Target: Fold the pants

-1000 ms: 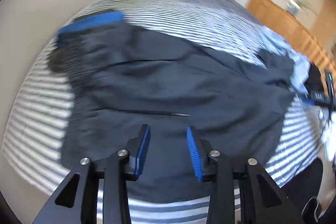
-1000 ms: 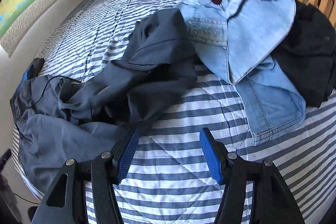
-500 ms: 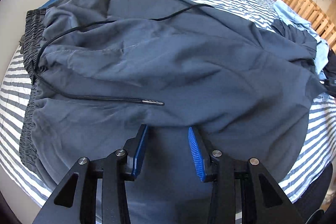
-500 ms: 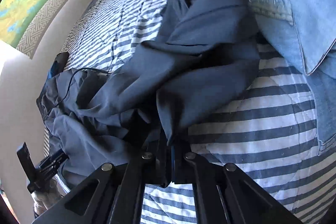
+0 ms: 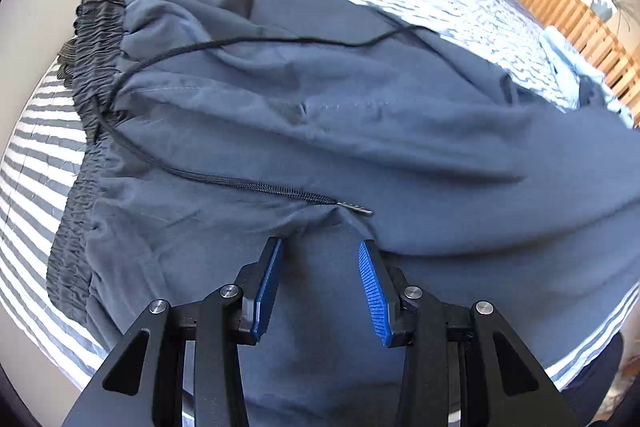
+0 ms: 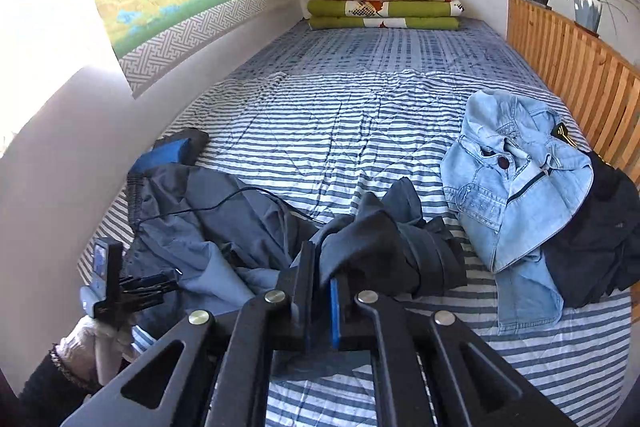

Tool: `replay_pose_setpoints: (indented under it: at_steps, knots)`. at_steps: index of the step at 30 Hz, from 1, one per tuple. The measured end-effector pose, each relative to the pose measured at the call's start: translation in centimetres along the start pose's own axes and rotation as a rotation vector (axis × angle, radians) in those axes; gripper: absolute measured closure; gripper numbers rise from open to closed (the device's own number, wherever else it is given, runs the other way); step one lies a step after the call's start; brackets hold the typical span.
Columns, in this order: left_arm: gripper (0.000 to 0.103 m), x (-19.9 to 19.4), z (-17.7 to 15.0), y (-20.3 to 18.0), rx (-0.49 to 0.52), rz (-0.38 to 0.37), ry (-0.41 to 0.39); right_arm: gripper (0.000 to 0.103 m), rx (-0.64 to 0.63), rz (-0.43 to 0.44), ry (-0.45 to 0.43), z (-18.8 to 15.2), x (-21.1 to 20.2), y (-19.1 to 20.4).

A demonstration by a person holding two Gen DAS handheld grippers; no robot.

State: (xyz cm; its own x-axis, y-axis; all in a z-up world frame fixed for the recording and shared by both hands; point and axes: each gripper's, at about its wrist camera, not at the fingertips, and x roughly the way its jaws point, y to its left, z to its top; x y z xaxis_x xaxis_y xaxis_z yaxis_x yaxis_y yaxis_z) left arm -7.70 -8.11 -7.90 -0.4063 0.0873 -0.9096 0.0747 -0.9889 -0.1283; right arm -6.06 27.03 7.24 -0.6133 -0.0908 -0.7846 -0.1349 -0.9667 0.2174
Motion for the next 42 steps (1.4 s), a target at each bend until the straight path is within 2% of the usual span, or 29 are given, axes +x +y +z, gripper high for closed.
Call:
replay_pose_setpoints:
  at_steps: [1,5,8,10,13,15,16,20,22,24,25,26,27,32,34,36,38,40,42]
  knots:
    - [0.061,-0.6,-0.3,0.8,0.003,-0.006,-0.011,0.059,0.027,0.037,0.046,0.1,1.1,-1.1]
    - [0.061,-3.6,-1.1,-2.1,0.083,-0.035,-0.063,0.058,0.227,0.081,0.026,-2.0,2.1,-7.7]
    - [0.061,-4.8,-2.2,-7.1,0.187,-0.073,-0.077,0.058,0.386,0.031,0.028,-5.2,2.5,-13.8]
    - [0.058,-5.9,-3.0,-10.1,0.258,-0.129,-0.079,0.058,0.497,0.027,0.028,-7.4,3.0,-17.6]
    - [0.048,-5.3,-4.3,-16.0,0.393,-0.220,-0.054,0.058,0.614,-0.002,0.056,-10.2,4.5,-22.2]
    - [0.036,-4.8,-5.4,-20.6,0.494,-0.263,-0.035,0.058,0.652,0.048,0.085,-11.4,6.2,-23.6]
    - [0.035,-4.4,-6.0,-23.0,0.539,-0.270,-0.031,0.058,0.662,0.066,0.092,-11.7,7.0,-23.8]
    - [0.033,-2.1,-7.3,-29.0,0.620,-0.269,0.010,0.058,0.619,0.123,0.116,-10.8,10.5,-22.8]
    - [0.033,-0.7,-7.8,-31.1,0.666,-0.221,0.021,0.058,0.587,0.122,0.129,-9.8,11.9,-22.2]
    - [0.038,0.7,-7.7,-31.3,0.648,-0.211,0.059,0.091,0.522,0.077,0.150,-8.0,12.5,-21.5]
    - [0.042,1.2,-7.5,-30.9,0.626,-0.208,0.077,0.100,0.486,0.046,0.149,-6.7,12.2,-21.1]
    - [0.049,1.6,-7.3,-30.4,0.605,-0.202,0.091,0.100,0.451,0.020,0.114,-5.4,11.3,-20.8]
    - [0.050,1.7,-7.2,-30.0,0.592,-0.208,0.096,0.100,0.417,0.003,0.071,-3.8,10.3,-20.6]
    - [0.052,1.0,-7.7,-29.8,0.613,-0.223,0.090,0.100,0.266,-0.070,-0.107,5.6,6.1,-18.8]
    - [0.052,0.8,-7.8,-29.8,0.610,-0.224,0.090,0.100,0.212,-0.100,-0.148,9.0,6.5,-17.7]
    - [0.052,0.5,-8.0,-29.8,0.601,-0.228,0.090,0.096,0.138,-0.153,-0.150,11.6,8.2,-16.6]
    - [0.052,0.2,-8.1,-29.7,0.592,-0.235,0.094,0.074,0.081,-0.178,-0.077,12.4,9.9,-16.6]
    - [0.052,-0.2,-8.2,-29.5,0.581,-0.246,0.100,0.069,0.121,-0.144,-0.065,11.2,9.6,-17.6]
    - [0.052,-0.8,-8.1,-29.1,0.558,-0.263,0.111,0.067,0.175,-0.050,-0.039,8.3,9.3,-19.0]
